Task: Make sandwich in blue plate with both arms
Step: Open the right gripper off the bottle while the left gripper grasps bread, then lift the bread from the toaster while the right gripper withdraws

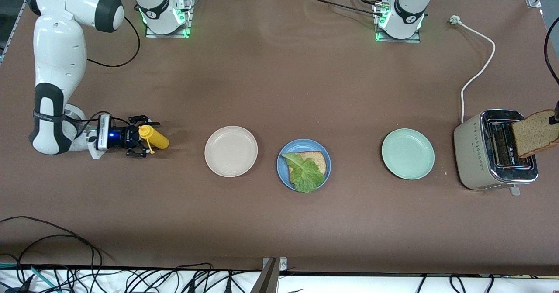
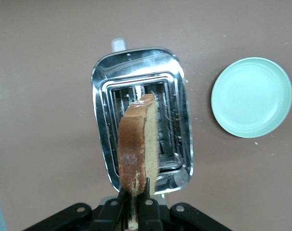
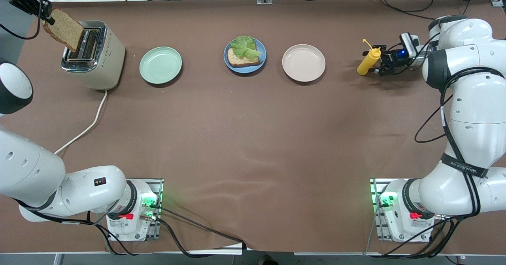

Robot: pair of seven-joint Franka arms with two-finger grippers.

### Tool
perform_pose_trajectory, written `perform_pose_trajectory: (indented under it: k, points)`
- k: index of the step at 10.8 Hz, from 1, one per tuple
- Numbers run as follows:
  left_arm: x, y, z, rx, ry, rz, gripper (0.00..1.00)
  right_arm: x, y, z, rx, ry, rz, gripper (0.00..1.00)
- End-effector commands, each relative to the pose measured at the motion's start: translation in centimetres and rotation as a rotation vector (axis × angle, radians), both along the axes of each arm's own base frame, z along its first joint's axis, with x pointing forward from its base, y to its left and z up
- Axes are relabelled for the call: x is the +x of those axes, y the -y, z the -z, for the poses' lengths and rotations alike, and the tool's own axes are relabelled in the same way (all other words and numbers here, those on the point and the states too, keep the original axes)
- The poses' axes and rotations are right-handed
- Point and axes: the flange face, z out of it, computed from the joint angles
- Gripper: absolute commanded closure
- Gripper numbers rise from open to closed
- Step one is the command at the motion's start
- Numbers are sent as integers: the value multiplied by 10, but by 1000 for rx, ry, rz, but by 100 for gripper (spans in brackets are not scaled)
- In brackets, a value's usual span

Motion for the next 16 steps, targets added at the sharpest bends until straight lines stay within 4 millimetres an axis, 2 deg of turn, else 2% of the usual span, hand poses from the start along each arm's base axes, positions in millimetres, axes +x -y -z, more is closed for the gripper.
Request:
perform_pose_trajectory:
  k: [1, 3, 6, 8, 9, 10, 13, 15, 16]
  points:
    - [-15, 26, -43, 3, 21, 44, 100, -4, 19, -8, -19, -33, -22, 0]
    - [-15, 36, -50, -15, 21, 57, 100, -11, 46, -15, -79, -74, -23, 0]
    - [-4, 80, -41, -91, 21, 106, 100, -9, 90, -44, -189, -110, -48, 0]
    - [3, 115, -20, -190, 2, 92, 100, 4, 117, -87, -295, -182, -61, 0]
    - [5, 137, -7, -231, -22, 79, 100, 12, 121, -111, -329, -236, -74, 0]
    - [5, 161, 5, -273, -48, 63, 100, 19, 120, -132, -346, -281, -81, 0]
    - [19, 234, 40, -405, -116, 56, 100, 36, 95, -205, -373, -391, -87, 0]
    - [28, 265, 68, -521, -160, 21, 100, 39, 74, -250, -416, -458, -89, 0]
    - [31, 280, 76, -560, -172, 15, 100, 40, 67, -264, -421, -489, -78, 0]
